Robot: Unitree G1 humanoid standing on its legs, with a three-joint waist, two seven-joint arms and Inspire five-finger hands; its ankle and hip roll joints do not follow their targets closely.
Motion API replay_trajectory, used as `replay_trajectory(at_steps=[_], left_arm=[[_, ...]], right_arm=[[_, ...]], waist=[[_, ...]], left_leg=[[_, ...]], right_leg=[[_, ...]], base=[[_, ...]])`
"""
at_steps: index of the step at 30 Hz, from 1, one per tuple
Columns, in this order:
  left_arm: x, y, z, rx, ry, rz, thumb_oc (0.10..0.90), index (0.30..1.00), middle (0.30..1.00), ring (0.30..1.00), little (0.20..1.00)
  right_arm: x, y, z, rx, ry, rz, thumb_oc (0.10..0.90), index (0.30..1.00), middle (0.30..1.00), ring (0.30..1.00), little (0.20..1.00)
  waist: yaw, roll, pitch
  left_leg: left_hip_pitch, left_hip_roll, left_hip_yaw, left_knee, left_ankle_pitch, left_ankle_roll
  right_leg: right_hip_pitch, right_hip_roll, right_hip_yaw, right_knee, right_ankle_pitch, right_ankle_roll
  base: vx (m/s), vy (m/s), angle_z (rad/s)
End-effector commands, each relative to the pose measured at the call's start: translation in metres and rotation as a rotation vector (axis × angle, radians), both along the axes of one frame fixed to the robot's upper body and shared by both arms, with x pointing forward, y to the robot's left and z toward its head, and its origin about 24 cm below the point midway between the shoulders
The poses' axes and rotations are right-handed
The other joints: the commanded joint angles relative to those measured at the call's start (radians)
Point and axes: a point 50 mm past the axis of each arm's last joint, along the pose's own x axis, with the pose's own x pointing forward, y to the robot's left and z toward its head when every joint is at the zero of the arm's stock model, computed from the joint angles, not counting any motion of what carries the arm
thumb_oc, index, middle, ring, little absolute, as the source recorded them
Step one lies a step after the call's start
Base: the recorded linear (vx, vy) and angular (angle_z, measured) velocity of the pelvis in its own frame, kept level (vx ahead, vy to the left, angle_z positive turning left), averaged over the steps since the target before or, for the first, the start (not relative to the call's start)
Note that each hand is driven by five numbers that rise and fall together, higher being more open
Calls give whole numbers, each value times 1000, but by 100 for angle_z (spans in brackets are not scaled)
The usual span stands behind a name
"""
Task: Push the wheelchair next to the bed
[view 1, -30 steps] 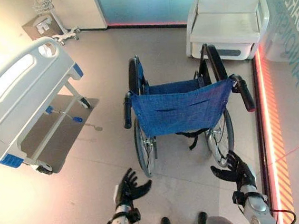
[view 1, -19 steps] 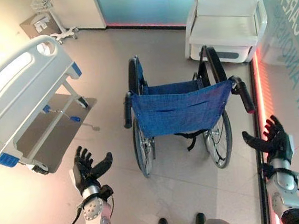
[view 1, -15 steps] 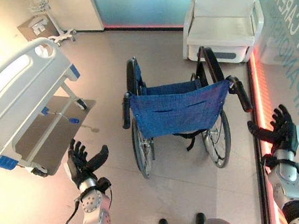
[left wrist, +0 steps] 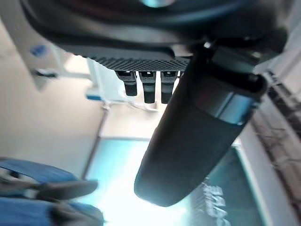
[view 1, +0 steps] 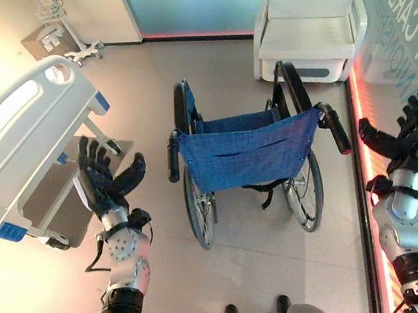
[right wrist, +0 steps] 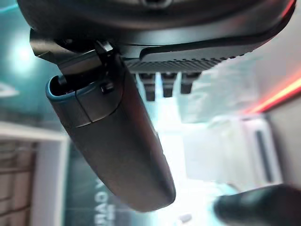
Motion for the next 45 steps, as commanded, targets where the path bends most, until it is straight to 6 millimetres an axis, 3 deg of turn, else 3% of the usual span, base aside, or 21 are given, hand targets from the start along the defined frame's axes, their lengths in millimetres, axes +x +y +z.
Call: replay_trajectory(at_steps=[1, 9, 17, 37, 45], left_arm=[[19, -9, 77, 192, -337, -73, 800, 900, 900, 900, 900], [25, -26, 97, 167, -399, -165, 800, 900, 900, 900, 900], [32, -40, 89, 219, -256, -304, 800, 900, 900, 900, 900], [50, -11, 49, 549, 215, -227, 800, 900, 900, 900, 900], [59, 1, 46, 589, 325, -250, 800, 900, 900, 900, 900]], right_arm=[[6, 10, 86, -137, -406, -10, 800, 900, 900, 900, 900], [13, 32, 104, -139, -460, 96, 800, 900, 900, 900, 900], [29, 47, 84, -290, -192, 295, 800, 900, 900, 900, 900], [53, 41, 49, -412, 241, 357, 800, 900, 900, 900, 900], [58, 33, 57, -510, 302, 262, 800, 900, 900, 900, 900]], waist=[[3, -34, -67], [5, -37, -73], [9, -43, -69], [20, -50, -46], [15, -50, -40]], left_leg=[[-8, -19, -19, 3, -76, -5], [-7, -21, -27, 4, -76, -3], [-10, -22, -29, 5, -70, -3], [-13, -25, -19, 17, -61, -3], [-9, -23, -12, 20, -62, -4]], right_leg=[[-13, -32, 9, 66, -78, 5], [-13, -26, 14, 69, -80, 3], [-17, -24, 13, 75, -78, 5], [-21, -22, 6, 91, -72, 11], [-21, -21, 7, 96, -72, 13]], base=[[0, 0, 0], [0, 0, 0], [0, 0, 0], [2, 0, 1], [0, 0, 0]])
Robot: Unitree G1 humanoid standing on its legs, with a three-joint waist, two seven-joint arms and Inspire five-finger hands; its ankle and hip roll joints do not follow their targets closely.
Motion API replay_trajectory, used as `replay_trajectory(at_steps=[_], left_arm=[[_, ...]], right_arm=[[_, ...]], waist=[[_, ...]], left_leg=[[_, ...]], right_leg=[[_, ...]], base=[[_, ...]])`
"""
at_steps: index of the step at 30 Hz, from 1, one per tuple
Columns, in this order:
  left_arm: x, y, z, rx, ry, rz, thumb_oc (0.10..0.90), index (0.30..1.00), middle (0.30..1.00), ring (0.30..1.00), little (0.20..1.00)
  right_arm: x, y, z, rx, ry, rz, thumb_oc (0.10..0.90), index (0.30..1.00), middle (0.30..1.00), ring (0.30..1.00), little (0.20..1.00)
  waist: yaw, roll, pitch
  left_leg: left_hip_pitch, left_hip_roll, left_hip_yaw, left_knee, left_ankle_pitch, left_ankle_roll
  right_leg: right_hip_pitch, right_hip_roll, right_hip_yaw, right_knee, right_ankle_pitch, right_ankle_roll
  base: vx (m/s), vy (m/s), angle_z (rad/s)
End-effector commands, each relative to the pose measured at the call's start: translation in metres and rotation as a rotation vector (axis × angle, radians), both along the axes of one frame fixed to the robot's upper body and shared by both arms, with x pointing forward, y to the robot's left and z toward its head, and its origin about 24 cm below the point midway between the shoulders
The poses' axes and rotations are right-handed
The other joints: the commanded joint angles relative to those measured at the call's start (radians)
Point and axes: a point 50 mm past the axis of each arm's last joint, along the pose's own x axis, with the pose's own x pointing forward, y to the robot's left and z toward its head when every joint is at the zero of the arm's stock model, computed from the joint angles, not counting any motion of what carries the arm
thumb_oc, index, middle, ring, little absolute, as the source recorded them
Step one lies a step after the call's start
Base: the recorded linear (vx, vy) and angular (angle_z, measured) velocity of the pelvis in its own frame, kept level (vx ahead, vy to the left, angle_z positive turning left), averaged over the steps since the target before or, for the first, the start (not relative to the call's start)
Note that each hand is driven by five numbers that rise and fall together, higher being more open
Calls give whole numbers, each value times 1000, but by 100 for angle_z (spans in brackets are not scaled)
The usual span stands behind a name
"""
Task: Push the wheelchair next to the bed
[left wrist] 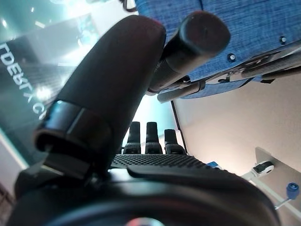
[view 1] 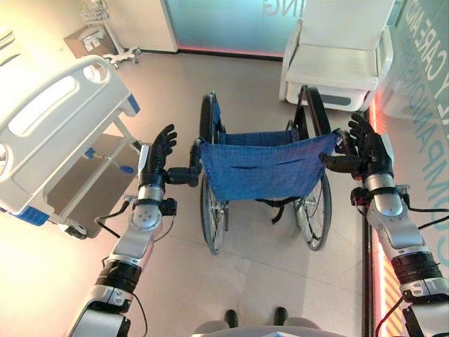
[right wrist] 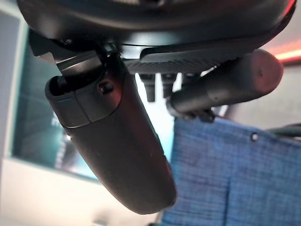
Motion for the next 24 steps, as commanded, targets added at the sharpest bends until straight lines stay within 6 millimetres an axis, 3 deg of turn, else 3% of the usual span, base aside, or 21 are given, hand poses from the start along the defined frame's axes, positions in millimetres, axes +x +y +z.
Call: replay_trajectory(at_steps=[1, 11, 24], left_arm=[[18, 26, 28, 138, -38, 59, 800, 900, 900, 900, 900], [26, 36, 26, 165, 44, 93, 800, 900, 900, 900, 900], [40, 44, 22, 216, 256, 54, 800, 900, 900, 900, 900]], right_arm=[[16, -1, 53, -166, -179, -16, 800, 900, 900, 900, 900], [23, -6, 56, -280, -59, -37, 800, 900, 900, 900, 900], [43, -3, 64, -295, 45, -26, 800, 900, 900, 900, 900]], waist=[[3, -41, -43], [-9, -38, -37], [3, -36, -33]], left_leg=[[-11, -22, 9, 21, -64, -3], [-13, -23, 14, 27, -67, -4], [-17, -23, 13, 39, -66, -9]], right_leg=[[-28, -23, -1, 96, -73, 12], [-31, -21, 9, 96, -72, 13], [-25, -22, -4, 96, -71, 11]], base=[[0, 0, 0], [-4, -1, -2], [-2, -4, -2]])
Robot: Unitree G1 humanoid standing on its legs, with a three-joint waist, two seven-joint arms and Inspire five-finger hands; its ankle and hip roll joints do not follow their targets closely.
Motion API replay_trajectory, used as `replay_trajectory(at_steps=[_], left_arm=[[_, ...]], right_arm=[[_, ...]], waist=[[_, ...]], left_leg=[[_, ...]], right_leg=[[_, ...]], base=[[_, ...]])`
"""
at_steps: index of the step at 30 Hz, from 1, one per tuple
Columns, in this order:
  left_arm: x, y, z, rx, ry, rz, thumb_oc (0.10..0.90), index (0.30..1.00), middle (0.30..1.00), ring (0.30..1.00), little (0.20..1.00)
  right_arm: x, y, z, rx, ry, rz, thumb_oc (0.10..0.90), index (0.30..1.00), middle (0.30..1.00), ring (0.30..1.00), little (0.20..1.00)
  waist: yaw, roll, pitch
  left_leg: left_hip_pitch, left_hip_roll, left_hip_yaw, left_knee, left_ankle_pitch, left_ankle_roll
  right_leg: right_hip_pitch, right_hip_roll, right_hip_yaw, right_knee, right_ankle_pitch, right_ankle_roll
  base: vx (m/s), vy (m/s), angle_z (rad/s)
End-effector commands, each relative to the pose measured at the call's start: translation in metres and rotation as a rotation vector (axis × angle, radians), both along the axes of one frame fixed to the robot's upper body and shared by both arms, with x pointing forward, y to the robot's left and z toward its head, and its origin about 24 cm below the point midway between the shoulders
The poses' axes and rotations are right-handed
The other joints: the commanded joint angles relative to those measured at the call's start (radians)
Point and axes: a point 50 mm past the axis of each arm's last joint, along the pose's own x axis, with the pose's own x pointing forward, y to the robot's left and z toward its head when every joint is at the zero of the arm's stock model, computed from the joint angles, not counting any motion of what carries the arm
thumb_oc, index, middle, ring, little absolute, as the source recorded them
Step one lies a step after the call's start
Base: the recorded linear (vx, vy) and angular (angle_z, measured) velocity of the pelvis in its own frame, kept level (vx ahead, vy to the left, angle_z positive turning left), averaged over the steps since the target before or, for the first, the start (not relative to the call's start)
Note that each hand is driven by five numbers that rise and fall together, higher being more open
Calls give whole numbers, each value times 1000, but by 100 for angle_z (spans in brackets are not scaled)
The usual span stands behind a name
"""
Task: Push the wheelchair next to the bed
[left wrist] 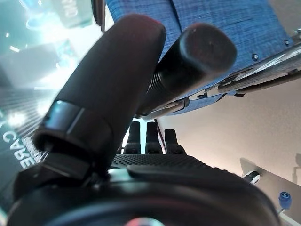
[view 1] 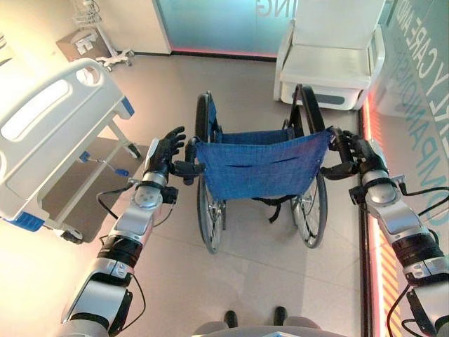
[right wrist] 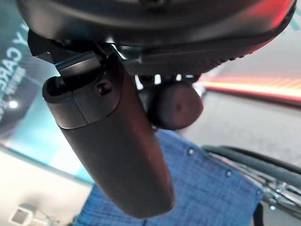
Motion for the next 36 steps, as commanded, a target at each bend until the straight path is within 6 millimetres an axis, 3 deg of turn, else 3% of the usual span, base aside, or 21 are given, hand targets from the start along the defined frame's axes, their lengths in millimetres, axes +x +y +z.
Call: replay_trajectory(at_steps=[1, 10, 22, 36], left_arm=[[7, 44, 13, 154, 87, 118, 800, 900, 900, 900, 900], [17, 50, 22, 161, 159, 167, 800, 900, 900, 900, 900], [13, 62, -1, 197, 441, 188, 800, 900, 900, 900, 900], [8, 74, -4, 294, 657, 190, 800, 900, 900, 900, 900]], right_arm=[[22, 0, 71, -73, -197, 37, 800, 900, 900, 900, 900], [34, 8, 78, -65, -160, 42, 800, 900, 900, 900, 900], [45, 9, 72, -37, -61, 0, 800, 900, 900, 900, 900], [49, 4, 69, -104, 47, -26, 800, 900, 900, 900, 900]], waist=[[15, -35, -34], [18, -32, -30], [18, -31, -25], [17, -33, -18]], left_leg=[[-19, -24, 12, 40, -66, -9], [-25, -27, 10, 51, -68, -9], [-30, -27, 12, 63, -67, -10], [-36, -30, 13, 76, -68, -8]], right_leg=[[-21, -22, -10, 96, -74, 11], [-20, -25, -16, 96, -72, 8], [-18, -28, -22, 91, -66, 5], [-17, -32, -25, 95, -67, 2]], base=[[0, 0, 0], [0, 0, 0], [0, 0, 0], [0, 0, 0]])
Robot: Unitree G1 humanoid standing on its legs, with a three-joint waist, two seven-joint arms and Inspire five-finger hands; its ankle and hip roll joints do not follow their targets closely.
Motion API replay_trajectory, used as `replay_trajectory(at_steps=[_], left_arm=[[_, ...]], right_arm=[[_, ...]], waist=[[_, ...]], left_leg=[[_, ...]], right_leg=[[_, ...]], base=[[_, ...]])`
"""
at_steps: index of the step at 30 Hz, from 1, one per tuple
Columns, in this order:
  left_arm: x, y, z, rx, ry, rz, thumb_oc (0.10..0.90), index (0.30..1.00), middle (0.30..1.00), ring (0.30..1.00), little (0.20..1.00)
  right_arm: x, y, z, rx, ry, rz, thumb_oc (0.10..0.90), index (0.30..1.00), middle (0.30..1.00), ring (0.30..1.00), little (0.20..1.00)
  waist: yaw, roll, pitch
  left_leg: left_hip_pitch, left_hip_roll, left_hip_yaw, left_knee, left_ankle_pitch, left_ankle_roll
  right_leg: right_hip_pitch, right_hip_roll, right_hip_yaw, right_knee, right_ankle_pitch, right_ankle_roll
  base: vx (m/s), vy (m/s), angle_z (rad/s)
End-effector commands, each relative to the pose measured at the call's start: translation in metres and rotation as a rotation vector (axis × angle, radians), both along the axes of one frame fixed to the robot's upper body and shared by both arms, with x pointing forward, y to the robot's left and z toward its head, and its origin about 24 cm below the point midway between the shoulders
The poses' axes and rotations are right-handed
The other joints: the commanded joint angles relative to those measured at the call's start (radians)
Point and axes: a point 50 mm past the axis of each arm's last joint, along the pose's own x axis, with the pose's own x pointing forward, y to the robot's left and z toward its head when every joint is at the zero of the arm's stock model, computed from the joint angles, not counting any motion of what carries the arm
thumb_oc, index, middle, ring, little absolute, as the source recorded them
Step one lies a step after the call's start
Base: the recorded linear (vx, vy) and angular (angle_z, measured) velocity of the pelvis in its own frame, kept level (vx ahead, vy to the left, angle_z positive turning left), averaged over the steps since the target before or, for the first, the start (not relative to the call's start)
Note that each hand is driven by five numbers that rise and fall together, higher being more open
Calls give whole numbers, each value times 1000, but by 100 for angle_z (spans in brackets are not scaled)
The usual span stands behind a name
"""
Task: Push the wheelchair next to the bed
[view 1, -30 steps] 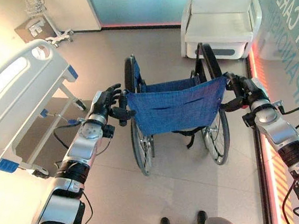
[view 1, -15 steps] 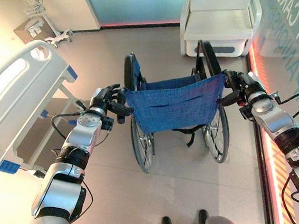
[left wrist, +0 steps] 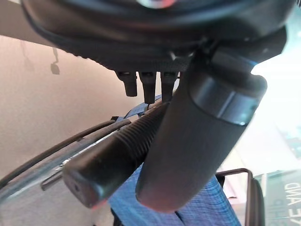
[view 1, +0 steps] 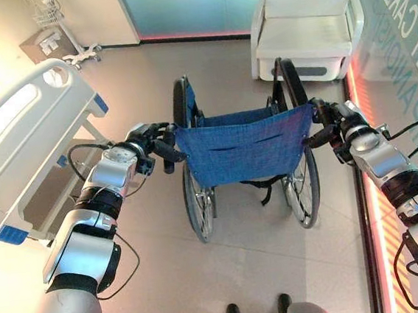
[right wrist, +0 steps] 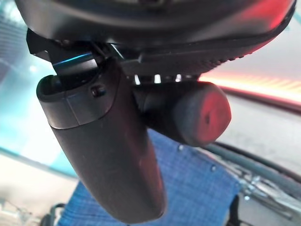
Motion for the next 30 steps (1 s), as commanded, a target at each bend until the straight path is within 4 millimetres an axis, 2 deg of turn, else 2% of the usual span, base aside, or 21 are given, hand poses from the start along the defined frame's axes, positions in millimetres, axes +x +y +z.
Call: replay_trajectory(at_steps=[1, 11, 12, 13, 14, 22, 30], left_arm=[[-32, 66, -34, 263, 313, 169, 800, 900, 900, 900, 900], [-33, 63, -37, 279, 391, 110, 800, 900, 900, 900, 900], [-33, 62, -38, 262, 377, 103, 538, 507, 507, 507, 507], [-32, 61, -38, 261, 368, 105, 488, 432, 432, 432, 432], [-31, 60, -37, 252, 335, 113, 400, 300, 300, 300, 300], [-26, 57, -31, 210, 207, 162, 400, 300, 300, 300, 300], [-31, 55, -46, 202, 152, 208, 400, 300, 300, 300, 300]], right_arm=[[14, -6, 47, -57, -92, -4, 800, 900, 900, 900, 900], [16, 0, 42, -24, -57, 28, 800, 900, 900, 900, 900], [16, 2, 41, -8, -53, 42, 433, 349, 349, 349, 349], [16, 2, 41, -6, -56, 44, 400, 300, 300, 300, 300], [16, 4, 42, 1, -57, 61, 400, 300, 300, 300, 300], [13, 5, 37, 15, -51, 63, 400, 300, 300, 300, 300], [8, -1, 20, 2, 0, 46, 400, 300, 300, 300, 300]], waist=[[35, -48, -27], [35, -48, -23], [36, -49, -23], [36, -49, -23], [35, -49, -23], [34, -50, -18], [38, -54, -12]], left_leg=[[-46, -30, 15, 76, -68, -7], [-49, -32, 14, 81, -68, -7], [-49, -32, 14, 80, -67, -7], [-49, -32, 14, 80, -67, -7], [-48, -33, 13, 80, -68, -7], [-51, -34, 15, 77, -66, -7], [-48, -33, 14, 71, -64, -6]], right_leg=[[-27, -32, -18, 94, -66, 2], [-26, -33, -21, 93, -64, 1], [-25, -33, -21, 92, -64, 1], [-25, -33, -21, 92, -64, 1], [-25, -32, -20, 92, -65, 0], [-28, -32, -17, 92, -63, 0], [-29, -32, -20, 94, -62, 0]], base=[[0, 0, 0], [0, 0, 0], [0, 0, 0], [0, 0, 0], [0, 0, 0], [0, 0, 0], [-4, 1, 1]])
